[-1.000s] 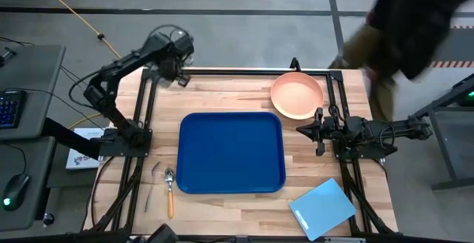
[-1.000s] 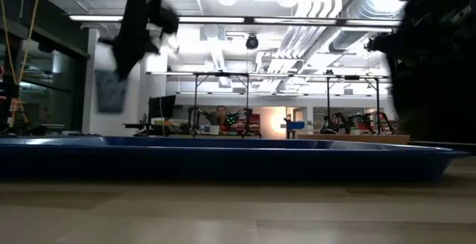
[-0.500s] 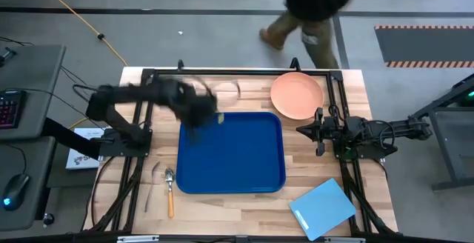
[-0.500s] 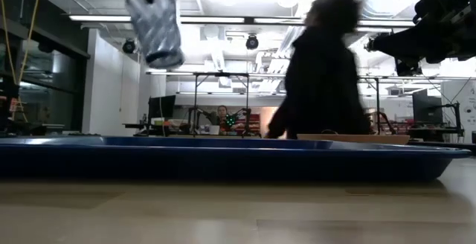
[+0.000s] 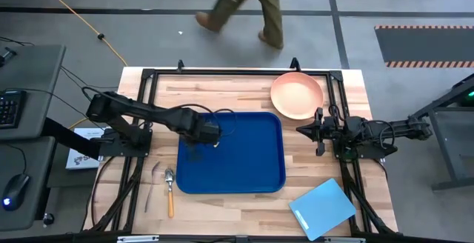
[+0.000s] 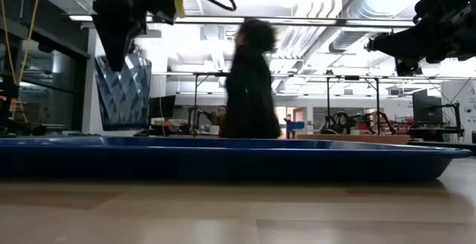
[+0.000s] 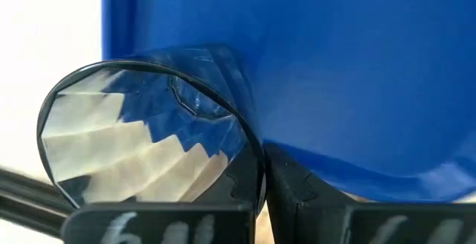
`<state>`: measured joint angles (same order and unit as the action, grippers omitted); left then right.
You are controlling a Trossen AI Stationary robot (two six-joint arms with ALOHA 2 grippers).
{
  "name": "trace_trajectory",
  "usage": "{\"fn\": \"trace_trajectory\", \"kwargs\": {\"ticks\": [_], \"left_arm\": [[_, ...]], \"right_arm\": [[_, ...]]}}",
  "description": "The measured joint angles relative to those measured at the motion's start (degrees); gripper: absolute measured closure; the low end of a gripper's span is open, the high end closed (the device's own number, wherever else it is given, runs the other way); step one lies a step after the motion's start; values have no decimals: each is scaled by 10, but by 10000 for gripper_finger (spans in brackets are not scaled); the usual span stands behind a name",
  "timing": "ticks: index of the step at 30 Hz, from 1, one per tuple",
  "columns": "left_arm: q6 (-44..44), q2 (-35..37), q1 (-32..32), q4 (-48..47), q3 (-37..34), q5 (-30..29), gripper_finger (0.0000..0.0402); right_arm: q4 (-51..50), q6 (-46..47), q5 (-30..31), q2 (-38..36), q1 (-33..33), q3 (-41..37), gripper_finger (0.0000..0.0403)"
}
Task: Pick and place plate/cup/fork/spoon on tray
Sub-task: Put the gray cup on the blue serving tray
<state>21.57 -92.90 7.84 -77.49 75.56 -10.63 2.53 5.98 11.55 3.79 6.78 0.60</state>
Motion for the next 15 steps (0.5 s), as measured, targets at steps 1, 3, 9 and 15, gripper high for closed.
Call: {"fn": "trace_trajectory", "kwargs": {"ticks": [1,3,9,15], "left_arm": [[-2,-1,-1,6,-9,-9,401],[-3,-2,-8,13,-22,-15,401],[-33,-2,-31,27,-44,-15,401],[-53,-2,-46,66,-57,29,399]], "right_arm": [[0,0,0,0,0,0,402],[0,0,0,0,0,0,402],[0,0,0,0,0,0,402],[0,0,0,0,0,0,402]]}}
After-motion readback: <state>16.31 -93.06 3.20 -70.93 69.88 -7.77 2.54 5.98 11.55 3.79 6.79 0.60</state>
